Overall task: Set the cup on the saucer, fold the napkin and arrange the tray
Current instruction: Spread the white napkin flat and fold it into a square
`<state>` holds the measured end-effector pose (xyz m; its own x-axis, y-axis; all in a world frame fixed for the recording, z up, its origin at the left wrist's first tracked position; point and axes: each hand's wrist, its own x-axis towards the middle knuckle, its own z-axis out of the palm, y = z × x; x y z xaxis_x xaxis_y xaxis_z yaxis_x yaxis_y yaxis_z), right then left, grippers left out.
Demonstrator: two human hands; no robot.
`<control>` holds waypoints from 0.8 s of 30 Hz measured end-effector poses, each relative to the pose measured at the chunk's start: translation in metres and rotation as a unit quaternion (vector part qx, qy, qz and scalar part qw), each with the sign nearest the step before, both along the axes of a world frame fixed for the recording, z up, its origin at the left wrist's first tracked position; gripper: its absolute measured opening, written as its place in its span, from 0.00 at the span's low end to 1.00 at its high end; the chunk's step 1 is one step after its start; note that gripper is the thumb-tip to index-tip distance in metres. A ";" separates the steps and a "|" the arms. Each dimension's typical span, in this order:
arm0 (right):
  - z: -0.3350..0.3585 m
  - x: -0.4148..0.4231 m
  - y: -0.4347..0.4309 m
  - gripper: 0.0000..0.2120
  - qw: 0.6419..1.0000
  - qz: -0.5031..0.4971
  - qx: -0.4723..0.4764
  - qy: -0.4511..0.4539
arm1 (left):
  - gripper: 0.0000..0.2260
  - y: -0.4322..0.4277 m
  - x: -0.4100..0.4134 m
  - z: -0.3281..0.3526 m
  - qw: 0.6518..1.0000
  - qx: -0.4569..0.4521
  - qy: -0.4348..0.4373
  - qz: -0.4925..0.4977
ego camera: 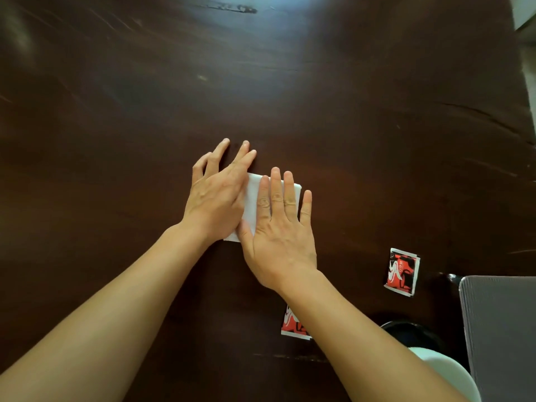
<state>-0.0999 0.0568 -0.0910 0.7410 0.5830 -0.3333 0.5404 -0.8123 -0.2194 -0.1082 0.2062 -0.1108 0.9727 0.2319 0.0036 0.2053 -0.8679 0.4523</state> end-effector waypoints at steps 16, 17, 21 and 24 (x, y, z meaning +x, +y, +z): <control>0.034 0.036 0.025 0.29 0.994 -0.069 0.078 0.042 | 0.18 -0.003 0.009 -0.002 0.995 0.036 0.025 0.093; 0.024 0.031 0.025 0.30 0.994 -0.066 0.084 0.028 | 0.18 -0.002 0.007 -0.004 0.995 0.043 0.018 0.090; -0.006 0.013 0.012 0.32 0.997 -0.035 0.063 -0.028 | 0.21 -0.002 0.006 -0.006 0.993 0.067 -0.001 0.092; -0.009 0.014 0.011 0.35 0.999 -0.029 0.033 -0.021 | 0.20 -0.004 0.006 -0.003 0.991 0.070 0.004 0.110</control>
